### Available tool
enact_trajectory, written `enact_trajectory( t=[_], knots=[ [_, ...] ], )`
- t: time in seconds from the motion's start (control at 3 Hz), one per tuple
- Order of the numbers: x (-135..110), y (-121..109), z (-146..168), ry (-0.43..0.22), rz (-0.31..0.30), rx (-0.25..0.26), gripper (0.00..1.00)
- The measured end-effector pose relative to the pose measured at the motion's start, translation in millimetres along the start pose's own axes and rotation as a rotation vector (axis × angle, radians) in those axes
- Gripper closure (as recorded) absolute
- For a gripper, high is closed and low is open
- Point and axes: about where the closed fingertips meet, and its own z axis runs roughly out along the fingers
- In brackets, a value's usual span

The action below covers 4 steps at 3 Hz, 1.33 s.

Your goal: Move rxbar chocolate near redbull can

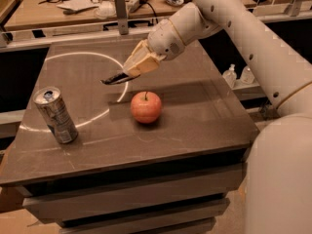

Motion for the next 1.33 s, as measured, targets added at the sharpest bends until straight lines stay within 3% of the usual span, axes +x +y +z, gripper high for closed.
enact_trajectory(
  t=[0.67, 1.33],
  knots=[
    [-10, 23, 24, 0.073, 0.077, 0.025, 0.97],
    [-23, 36, 41, 0.064, 0.093, -0.015, 0.45]
  ],
)
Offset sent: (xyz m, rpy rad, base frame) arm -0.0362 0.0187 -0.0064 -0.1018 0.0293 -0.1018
